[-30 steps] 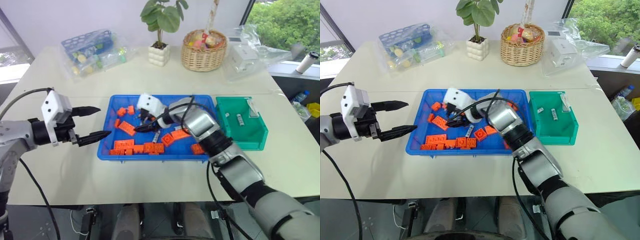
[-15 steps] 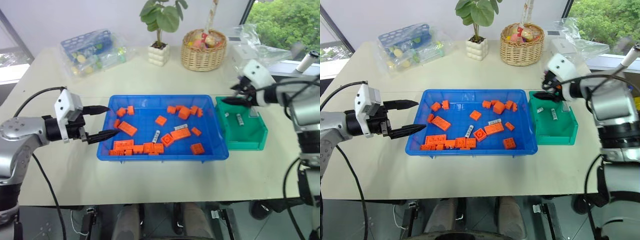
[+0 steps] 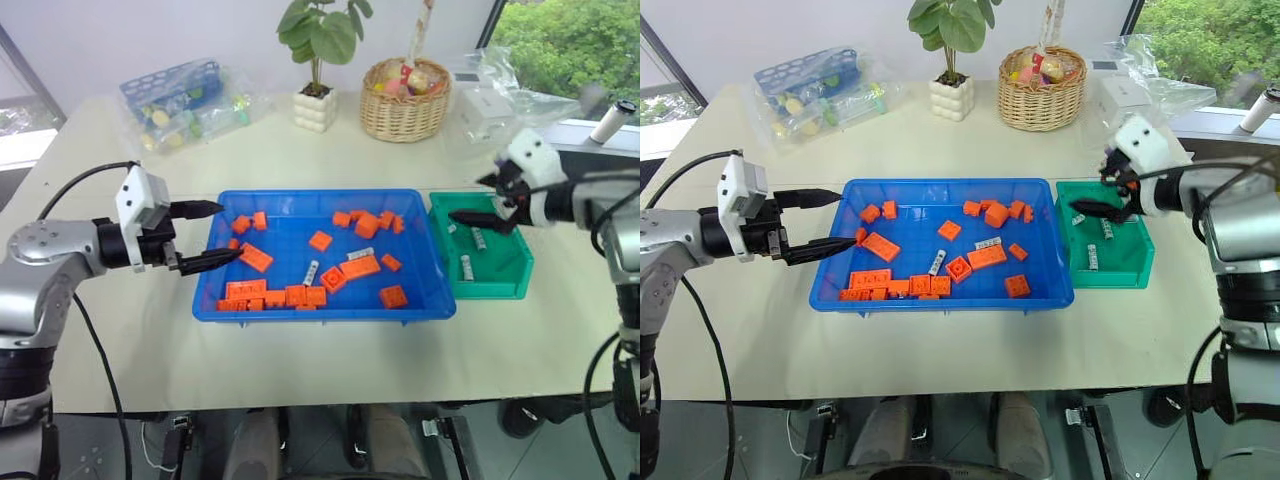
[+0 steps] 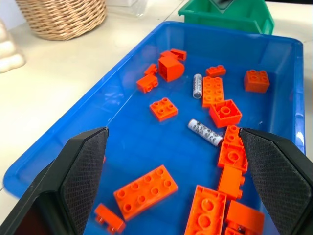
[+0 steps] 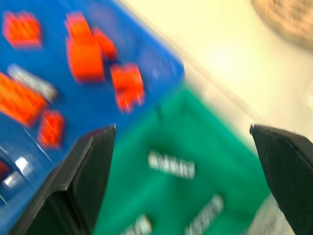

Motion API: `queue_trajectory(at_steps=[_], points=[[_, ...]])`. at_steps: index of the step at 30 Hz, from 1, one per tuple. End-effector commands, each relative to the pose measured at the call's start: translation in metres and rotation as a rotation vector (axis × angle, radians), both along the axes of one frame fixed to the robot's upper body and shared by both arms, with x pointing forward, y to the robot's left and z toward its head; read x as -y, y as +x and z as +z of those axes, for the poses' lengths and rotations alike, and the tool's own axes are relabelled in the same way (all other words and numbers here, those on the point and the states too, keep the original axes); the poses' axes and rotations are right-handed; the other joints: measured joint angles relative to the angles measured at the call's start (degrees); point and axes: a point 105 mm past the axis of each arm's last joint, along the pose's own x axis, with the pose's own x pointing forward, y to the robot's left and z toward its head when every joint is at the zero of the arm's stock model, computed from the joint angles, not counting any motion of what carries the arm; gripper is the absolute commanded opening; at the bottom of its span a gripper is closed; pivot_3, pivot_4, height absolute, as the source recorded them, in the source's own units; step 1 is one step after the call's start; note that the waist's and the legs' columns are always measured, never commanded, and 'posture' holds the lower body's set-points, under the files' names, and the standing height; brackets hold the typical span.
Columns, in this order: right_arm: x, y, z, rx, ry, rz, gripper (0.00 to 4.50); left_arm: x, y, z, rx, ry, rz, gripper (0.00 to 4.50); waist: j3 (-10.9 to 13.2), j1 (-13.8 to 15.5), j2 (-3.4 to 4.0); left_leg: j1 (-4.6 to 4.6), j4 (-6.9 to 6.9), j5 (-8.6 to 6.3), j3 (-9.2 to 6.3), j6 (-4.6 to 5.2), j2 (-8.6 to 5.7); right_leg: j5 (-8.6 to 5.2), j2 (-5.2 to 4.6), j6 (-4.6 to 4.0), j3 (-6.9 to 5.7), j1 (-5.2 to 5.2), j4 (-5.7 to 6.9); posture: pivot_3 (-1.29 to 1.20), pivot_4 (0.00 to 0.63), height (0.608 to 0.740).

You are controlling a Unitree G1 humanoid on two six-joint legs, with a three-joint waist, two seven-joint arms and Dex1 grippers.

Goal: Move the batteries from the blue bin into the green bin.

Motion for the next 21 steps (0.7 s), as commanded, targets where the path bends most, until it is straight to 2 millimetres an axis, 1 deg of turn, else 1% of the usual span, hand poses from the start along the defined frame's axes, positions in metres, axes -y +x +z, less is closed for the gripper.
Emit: queue_trajectory(at_steps=[1, 4, 5, 8, 10, 13, 15, 17, 19, 21], points=[[-0.062, -0.010, -0.003, -0.044, 0.057, 0.178, 4.49, 0.005, -0.004, 0.007, 0.034, 0.008, -0.028, 4.50, 0.00, -0.03, -0.01, 0.00, -0.01, 0.00, -0.02, 0.00, 0.02, 0.00, 0.04, 0.00, 0.00, 0.00, 0.02, 0.00, 0.150, 0.736], [-0.108, -0.017, -0.037, -0.103, 0.011, 0.282, 4.49, 0.009, -0.009, 0.006, 0.018, 0.007, -0.055, 4.50, -0.01, 0.31, -0.02, -0.02, -0.01, 0.00, -0.08, 0.00, 0.02, 0.00, 0.04, -0.01, -0.03, 0.01, 0.05, 0.00, 0.150, 0.736], [-0.120, -0.019, -0.045, -0.110, -0.004, 0.309, 4.49, 0.010, -0.010, 0.006, 0.014, 0.009, -0.063, 4.50, -0.01, 0.48, -0.02, -0.05, 0.00, 0.00, -0.08, 0.00, 0.01, 0.00, 0.02, -0.01, -0.03, 0.00, 0.05, 0.00, 0.150, 0.736], [-0.145, -0.022, -0.063, -0.104, -0.054, 0.382, 4.49, 0.014, -0.015, 0.006, 0.004, 0.016, -0.089, 4.50, -0.01, 0.78, -0.03, -0.15, 0.09, 0.00, -0.09, 0.00, -0.05, 0.00, -0.05, 0.00, -0.03, 0.00, 0.05, 0.00, 0.150, 0.736], [-0.154, -0.021, -0.072, -0.065, -0.114, 0.435, 4.49, 0.016, -0.017, 0.006, 0.002, 0.020, -0.098, 4.50, -0.01, 0.77, -0.05, -0.15, 0.15, 0.00, -0.08, 0.01, -0.11, 0.00, -0.12, -0.01, -0.03, 0.03, 0.02, 0.00, 0.150, 0.736], [-0.157, -0.015, -0.075, -0.025, -0.179, 0.497, 4.49, 0.016, -0.018, 0.006, 0.001, 0.019, -0.098, 4.50, -0.02, 0.61, -0.06, -0.10, 0.16, 0.00, -0.09, 0.01, -0.12, -0.01, -0.12, -0.02, -0.03, 0.10, -0.03, 0.00, 0.150, 0.736], [-0.159, -0.010, -0.072, -0.004, -0.206, 0.535, 4.49, 0.016, -0.019, 0.006, 0.001, 0.019, -0.097, 4.50, -0.02, 0.38, -0.06, -0.08, 0.15, 0.01, -0.08, 0.01, -0.11, 0.00, -0.10, -0.01, -0.03, 0.10, -0.02, 0.00, 0.150, 0.736], [-0.161, -0.005, -0.065, 0.003, -0.238, 0.600, 4.49, 0.015, -0.019, 0.006, 0.004, 0.018, -0.089, 4.50, -0.01, 0.17, -0.06, -0.07, 0.12, 0.01, -0.08, 0.01, -0.09, 0.01, -0.06, 0.01, -0.03, 0.08, 0.00, 0.00, 0.150, 0.736], [-0.168, -0.004, -0.055, 0.012, -0.317, 0.752, 4.49, 0.015, -0.018, 0.007, 0.007, 0.010, -0.078, 4.50, 0.00, 0.02, -0.05, -0.05, 0.10, 0.01, -0.07, 0.01, -0.08, 0.01, -0.04, 0.02, -0.03, 0.06, 0.01, 0.00, 0.150, 0.736], [-0.175, -0.005, -0.051, 0.012, -0.402, 0.891, 4.49, 0.015, -0.020, 0.006, 0.006, 0.007, -0.076, 4.50, 0.00, -0.15, -0.03, -0.03, 0.06, 0.01, -0.06, 0.01, -0.06, 0.01, -0.01, 0.02, -0.03, 0.04, 0.03, 0.00, 0.150, 0.736]])
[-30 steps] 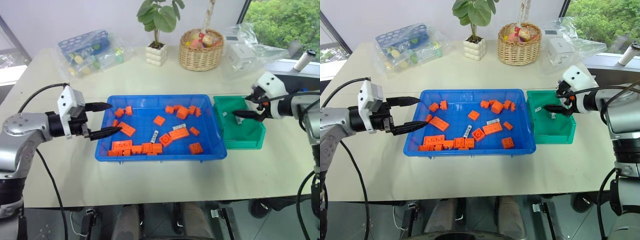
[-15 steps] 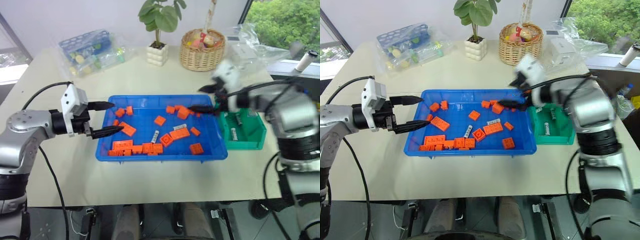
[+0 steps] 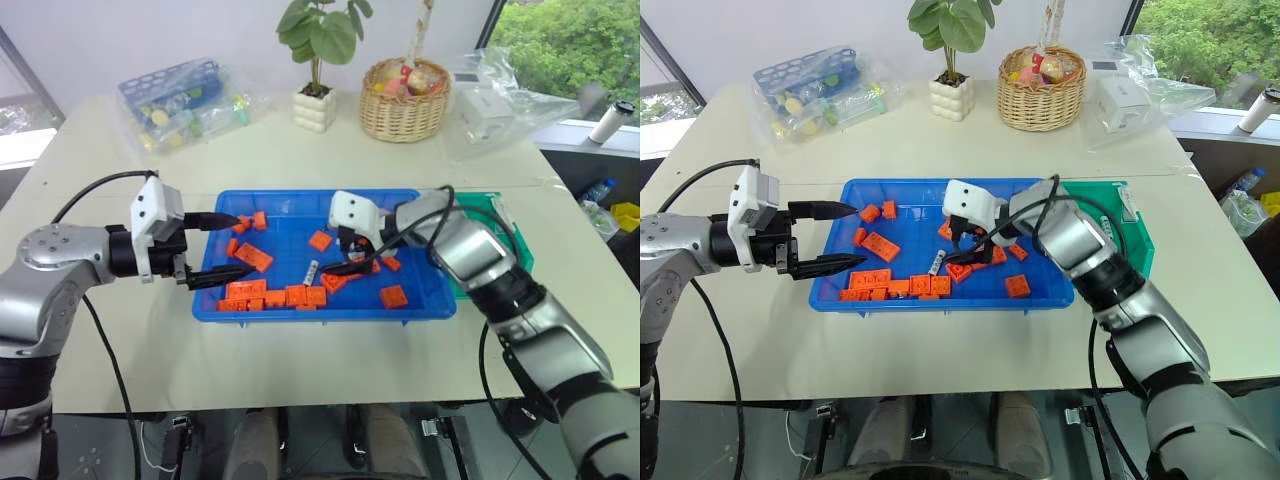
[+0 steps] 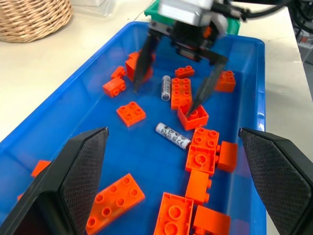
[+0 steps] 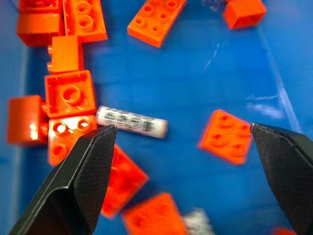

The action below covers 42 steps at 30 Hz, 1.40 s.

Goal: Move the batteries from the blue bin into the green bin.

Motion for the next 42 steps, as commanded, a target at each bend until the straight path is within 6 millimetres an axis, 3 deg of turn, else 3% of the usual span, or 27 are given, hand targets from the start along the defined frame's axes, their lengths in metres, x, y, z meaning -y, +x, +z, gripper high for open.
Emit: queue_trajectory(at_steps=[1, 6, 10, 20, 24, 28, 30, 31, 33, 37, 40, 42], points=[[-0.018, -0.005, 0.017, 0.046, -0.119, 0.280, 4.49, 0.000, -0.005, 0.009, 0.040, -0.008, 0.001, 4.50, 0.00, -0.22, 0.01, 0.01, -0.03, 0.00, 0.00, 0.00, 0.02, 0.00, 0.03, 0.00, 0.00, -0.01, 0.00, 0.00, 0.150, 0.736], [-0.033, 0.008, 0.006, 0.127, -0.261, 0.412, 4.49, 0.005, -0.013, 0.006, 0.034, -0.012, -0.006, 4.50, 0.00, 0.22, 0.00, 0.01, -0.06, 0.00, -0.03, -0.01, 0.07, -0.01, 0.08, -0.01, 0.00, 0.00, 0.03, 0.00, 0.150, 0.736], [-0.032, 0.010, -0.017, 0.199, -0.364, 0.520, 4.49, 0.005, -0.018, 0.007, 0.039, -0.017, 0.009, 4.50, 0.01, 0.42, -0.01, -0.01, 0.02, 0.02, -0.01, -0.03, 0.04, -0.01, 0.03, -0.01, 0.00, 0.03, 0.02, 0.00, 0.150, 0.736], [-0.031, 0.011, -0.045, 0.209, -0.381, 0.553, 4.49, -0.002, -0.021, 0.014, 0.053, -0.023, 0.060, 4.50, 0.00, -0.09, -0.01, 0.13, -0.06, 0.05, -0.03, -0.10, 0.06, -0.01, 0.04, -0.02, 0.00, 0.08, 0.09, 0.00, 0.150, 0.736], [-0.030, 0.005, -0.050, 0.138, -0.368, 0.564, 3.28, -0.002, -0.020, 0.015, 0.052, -0.025, 0.063, 4.50, -0.01, -0.03, -0.01, 0.18, -0.04, 0.06, -0.04, -0.12, 0.06, -0.01, 0.04, -0.02, 0.00, 0.14, 0.10, 0.00, 0.150, 0.736], [-0.026, 0.001, -0.056, 0.098, -0.372, 0.570, 1.11, 0.001, -0.018, 0.014, 0.051, -0.024, 0.054, 4.50, -0.01, 0.11, -0.01, 0.17, -0.03, 0.06, -0.05, -0.12, 0.06, -0.01, 0.03, -0.02, 0.00, 0.16, 0.10, 0.00, 0.150, 0.736], [-0.026, 0.001, -0.056, 0.082, -0.348, 0.552, 0.27, 0.002, -0.017, 0.014, 0.052, -0.028, 0.048, 4.50, -0.01, 0.13, -0.01, 0.17, -0.03, 0.06, -0.05, -0.13, 0.05, -0.01, 0.03, -0.02, -0.01, 0.16, 0.10, 0.00, 0.150, 0.736], [-0.026, 0.002, -0.054, 0.077, -0.327, 0.533, 0.05, 0.003, -0.017, 0.013, 0.051, -0.031, 0.043, 4.50, -0.01, 0.12, -0.01, 0.18, -0.03, 0.06, -0.06, -0.13, 0.05, -0.01, 0.03, -0.02, -0.01, 0.17, 0.10, 0.00, 0.150, 0.736], [-0.028, 0.005, -0.044, 0.075, -0.260, 0.484, 0.05, 0.005, -0.016, 0.011, 0.046, -0.033, 0.037, 4.50, -0.01, 0.07, -0.01, 0.18, -0.03, 0.06, -0.06, -0.13, 0.05, -0.01, 0.03, -0.02, -0.01, 0.17, 0.10, 0.00, 0.150, 0.736], [-0.026, 0.012, -0.004, 0.036, -0.021, 0.307, 0.05, 0.005, -0.013, 0.007, 0.036, -0.035, 0.028, 4.50, 0.00, 0.25, 0.01, 0.15, -0.02, 0.07, -0.07, -0.15, 0.05, -0.01, 0.03, -0.02, -0.01, 0.16, 0.12, 0.00, 0.150, 0.736], [-0.003, 0.014, 0.032, 0.065, 0.121, 0.134, 0.05, 0.006, -0.009, 0.006, 0.035, -0.041, 0.021, 4.50, 0.02, 0.85, 0.03, 0.05, 0.02, 0.07, -0.11, -0.14, 0.04, 0.00, 0.00, -0.02, -0.04, 0.11, 0.14, 0.00, 0.150, 0.736], [0.024, 0.017, 0.056, 0.085, 0.208, -0.050, 0.05, 0.006, -0.007, 0.007, 0.035, -0.047, 0.015, 4.50, 0.02, 0.88, 0.02, 0.04, 0.04, 0.07, -0.12, -0.14, -0.02, 0.00, -0.08, -0.02, -0.07, 0.10, 0.13, 0.00, 0.150, 0.736]])
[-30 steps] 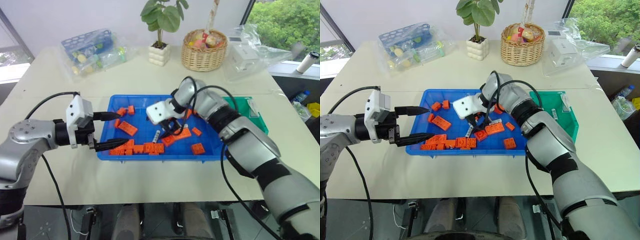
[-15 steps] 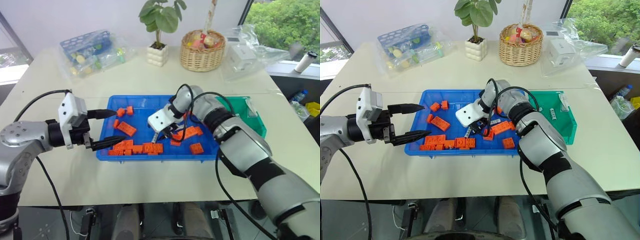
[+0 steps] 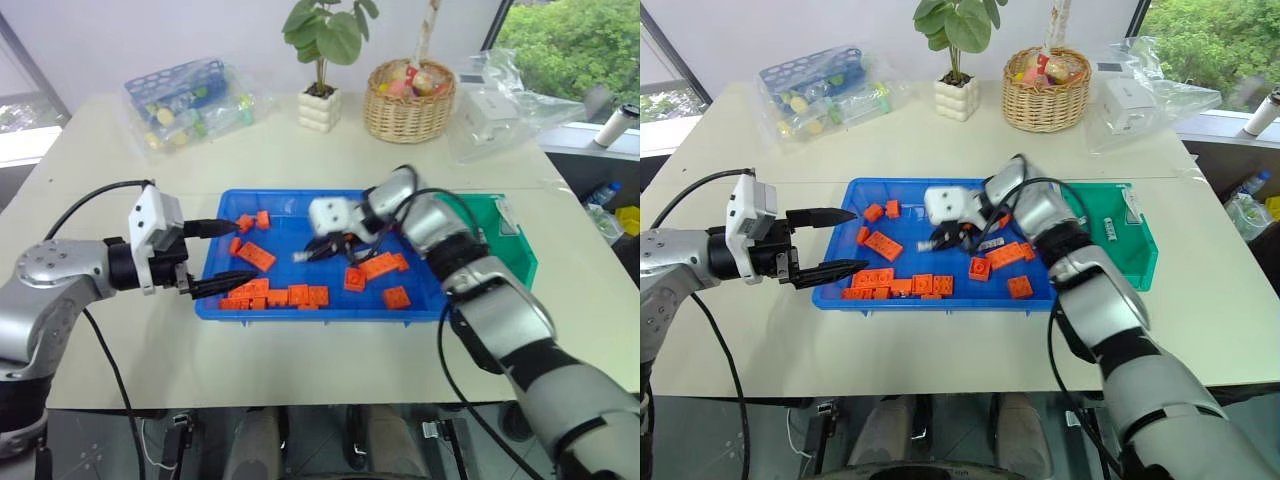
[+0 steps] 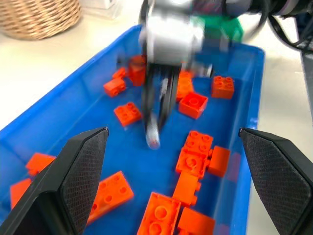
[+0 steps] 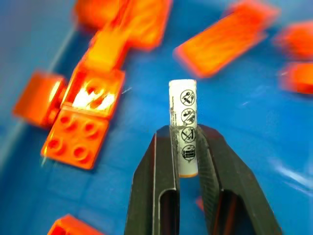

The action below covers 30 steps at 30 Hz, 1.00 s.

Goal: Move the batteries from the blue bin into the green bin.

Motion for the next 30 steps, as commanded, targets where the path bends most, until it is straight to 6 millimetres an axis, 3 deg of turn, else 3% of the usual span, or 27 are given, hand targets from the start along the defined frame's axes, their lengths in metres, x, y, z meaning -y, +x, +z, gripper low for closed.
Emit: queue_trajectory(at_steps=[1, 5, 9, 14, 15, 16, 17, 21, 24, 27, 30], points=[[0.041, 0.004, 0.063, 0.061, 0.210, -0.293, 0.05, 0.002, 0.002, 0.008, 0.043, -0.005, -0.022, 4.50, 0.00, 0.07, 0.00, -0.01, 0.01, 0.00, -0.01, 0.00, -0.01, 0.00, -0.02, 0.00, -0.01, 0.00, 0.00, 0.00, 0.150, 0.736], [0.107, -0.003, 0.088, 0.078, 0.311, -0.611, 0.05, 0.002, 0.005, 0.008, 0.039, -0.015, -0.035, 4.50, -0.01, -0.10, -0.01, 0.02, -0.04, -0.01, -0.01, 0.01, -0.02, -0.01, -0.02, -0.01, -0.03, 0.00, -0.05, 0.00, 0.150, 0.736], [0.179, -0.024, 0.088, 0.090, 0.311, -0.909, 0.05, 0.004, 0.008, 0.007, 0.036, -0.025, -0.054, 4.50, 0.00, -0.01, 0.00, 0.01, -0.06, -0.02, 0.01, 0.02, -0.04, -0.01, -0.03, -0.01, -0.03, 0.00, -0.10, 0.00, 0.150, 0.736], [0.209, -0.052, 0.063, 0.028, 0.286, -1.063, 0.05, 0.011, 0.015, 0.015, 0.043, -0.075, -0.072, 4.50, 0.00, -0.61, 0.00, 0.03, -0.08, -0.02, 0.04, 0.04, 0.00, -0.01, 0.01, -0.01, -0.01, -0.02, -0.12, 0.00, 0.150, 0.736], [0.211, -0.054, 0.057, 0.024, 0.278, -1.082, 0.05, 0.013, 0.017, 0.017, 0.045, -0.088, -0.077, 4.50, 0.00, -0.66, 0.00, 0.05, -0.07, -0.02, 0.04, 0.04, 0.02, -0.01, 0.04, -0.01, 0.00, -0.01, -0.12, 0.00, 0.150, 0.736], [0.212, -0.054, 0.053, 0.019, 0.278, -1.100, 1.02, 0.015, 0.018, 0.019, 0.046, -0.099, -0.081, 4.50, -0.01, -0.71, 0.00, 0.06, -0.07, -0.02, 0.03, 0.04, 0.02, -0.01, 0.06, -0.01, 0.00, -0.01, -0.11, 0.00, 0.150, 0.736], [0.214, -0.054, 0.050, 0.015, 0.278, -1.117, 1.31, 0.017, 0.018, 0.020, 0.047, -0.109, -0.085, 4.50, -0.01, -0.69, 0.01, 0.06, -0.07, -0.02, 0.04, 0.04, 0.02, -0.01, 0.06, -0.01, 0.01, -0.01, -0.11, 0.00, 0.150, 0.736], [0.214, -0.047, 0.050, 0.033, 0.297, -1.125, 3.21, 0.021, 0.019, 0.022, 0.048, -0.117, -0.099, 4.50, 0.00, -0.42, 0.00, 0.03, -0.05, -0.02, 0.03, 0.05, 0.00, -0.01, 0.05, 0.00, 0.03, -0.01, -0.12, 0.00, 0.150, 0.736], [0.202, -0.041, 0.070, 0.066, 0.349, -1.052, 3.21, 0.021, 0.019, 0.022, 0.048, -0.114, -0.100, 4.50, 0.00, -0.42, 0.01, 0.03, -0.04, -0.02, 0.03, 0.05, -0.01, -0.01, 0.05, 0.01, 0.03, -0.01, -0.13, 0.00, 0.150, 0.736], [0.160, -0.043, 0.085, 0.021, 0.417, -0.868, 3.21, 0.020, 0.018, 0.022, 0.047, -0.110, -0.099, 4.50, 0.00, -0.60, 0.01, 0.03, -0.07, -0.02, 0.02, 0.05, 0.00, -0.01, 0.06, 0.00, 0.03, -0.01, -0.13, 0.00, 0.150, 0.736], [0.121, -0.043, 0.072, -0.045, 0.368, -0.732, 3.21, 0.021, 0.017, 0.021, 0.048, -0.101, -0.101, 4.50, 0.00, -0.56, 0.00, 0.04, -0.08, -0.02, -0.02, 0.05, 0.03, -0.01, 0.11, 0.00, 0.02, -0.01, -0.12, 0.00, 0.150, 0.736]])
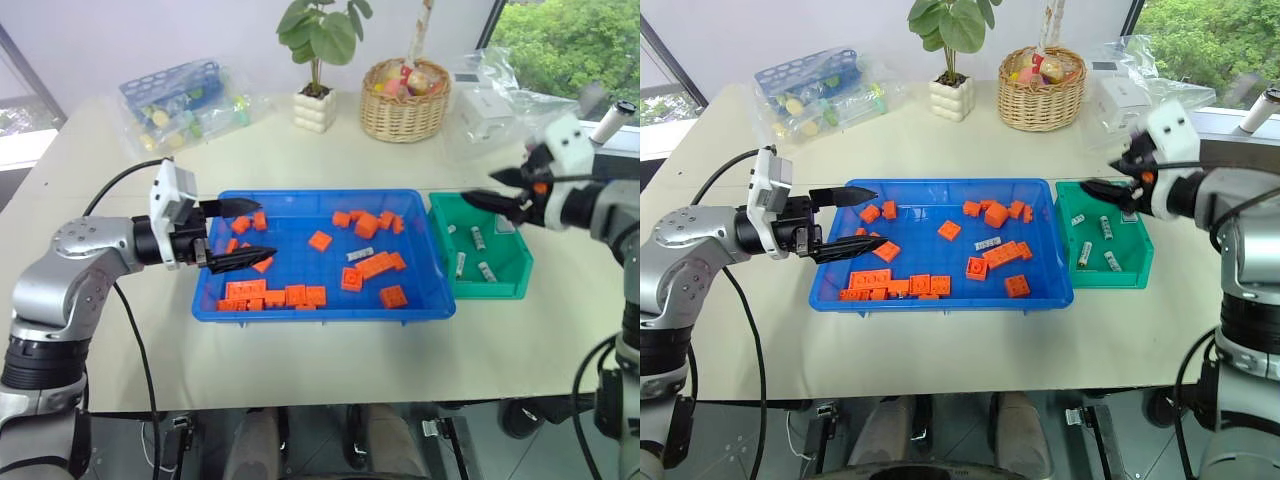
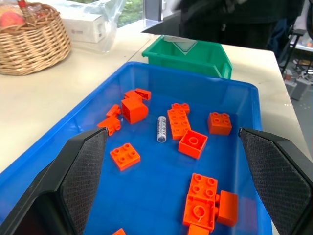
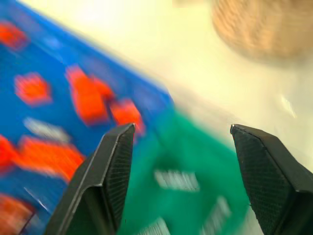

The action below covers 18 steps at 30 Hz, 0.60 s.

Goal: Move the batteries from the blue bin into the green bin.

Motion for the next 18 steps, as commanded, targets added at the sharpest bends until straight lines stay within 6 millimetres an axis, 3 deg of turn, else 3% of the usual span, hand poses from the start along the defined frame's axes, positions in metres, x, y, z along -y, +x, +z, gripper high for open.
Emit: queue_trajectory(at_steps=[1, 9, 18], points=[[-0.051, -0.001, -0.020, -0.052, -0.070, 0.198, 3.21, 0.002, -0.003, 0.010, 0.041, 0.007, -0.015, 4.50, -0.01, 0.06, -0.02, 0.00, 0.00, 0.00, -0.01, 0.00, 0.00, 0.00, 0.00, 0.00, 0.00, 0.01, 0.00, 0.00, 0.150, 0.736], [-0.086, 0.030, -0.072, -0.079, -0.314, 0.345, 3.21, 0.002, -0.004, 0.014, 0.056, 0.012, -0.009, 4.50, 0.01, 0.32, -0.04, -0.10, 0.09, 0.00, 0.00, 0.01, -0.07, 0.00, -0.05, 0.00, 0.00, 0.01, -0.04, 0.00, 0.150, 0.736], [-0.093, 0.036, -0.107, -0.124, -0.421, 0.470, 3.21, -0.003, -0.005, 0.018, 0.072, 0.014, 0.023, 4.50, 0.01, 0.22, -0.05, -0.06, 0.06, 0.00, 0.00, 0.01, -0.05, 0.01, -0.02, 0.02, 0.00, 0.01, -0.03, 0.00, 0.150, 0.736]])
